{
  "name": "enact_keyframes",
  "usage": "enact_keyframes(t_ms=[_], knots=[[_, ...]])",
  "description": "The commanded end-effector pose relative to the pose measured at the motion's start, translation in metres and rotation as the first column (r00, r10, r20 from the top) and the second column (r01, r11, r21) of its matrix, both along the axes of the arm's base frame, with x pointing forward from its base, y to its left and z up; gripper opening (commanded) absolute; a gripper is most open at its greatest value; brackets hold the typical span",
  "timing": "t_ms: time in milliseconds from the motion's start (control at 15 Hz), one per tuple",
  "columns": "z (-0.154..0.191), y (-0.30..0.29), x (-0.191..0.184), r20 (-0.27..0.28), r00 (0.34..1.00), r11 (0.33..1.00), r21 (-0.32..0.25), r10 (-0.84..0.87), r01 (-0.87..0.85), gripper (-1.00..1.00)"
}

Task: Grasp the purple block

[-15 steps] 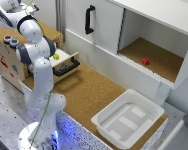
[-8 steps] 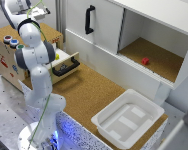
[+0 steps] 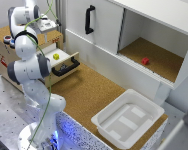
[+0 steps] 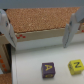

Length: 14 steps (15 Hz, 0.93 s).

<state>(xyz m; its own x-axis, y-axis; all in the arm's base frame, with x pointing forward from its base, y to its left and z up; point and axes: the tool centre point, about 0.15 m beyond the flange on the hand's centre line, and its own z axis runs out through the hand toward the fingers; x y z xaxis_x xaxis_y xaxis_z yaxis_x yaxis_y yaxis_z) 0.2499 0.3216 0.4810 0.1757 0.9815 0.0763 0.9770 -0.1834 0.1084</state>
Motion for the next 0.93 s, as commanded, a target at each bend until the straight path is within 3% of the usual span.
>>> enact_keyframes(t_ms=[0, 400, 867], knots=[[-0.046, 0.004, 0.022, -0.041, 0.986, 0.974, 0.168, 0.160, -0.151, 1.00], [-0.102, 0.016, 0.033, -0.099, 0.970, 0.974, 0.070, 0.222, -0.216, 1.00], [-0.149, 0.017, 0.023, -0.102, 0.972, 0.975, 0.091, 0.213, -0.204, 1.00]])
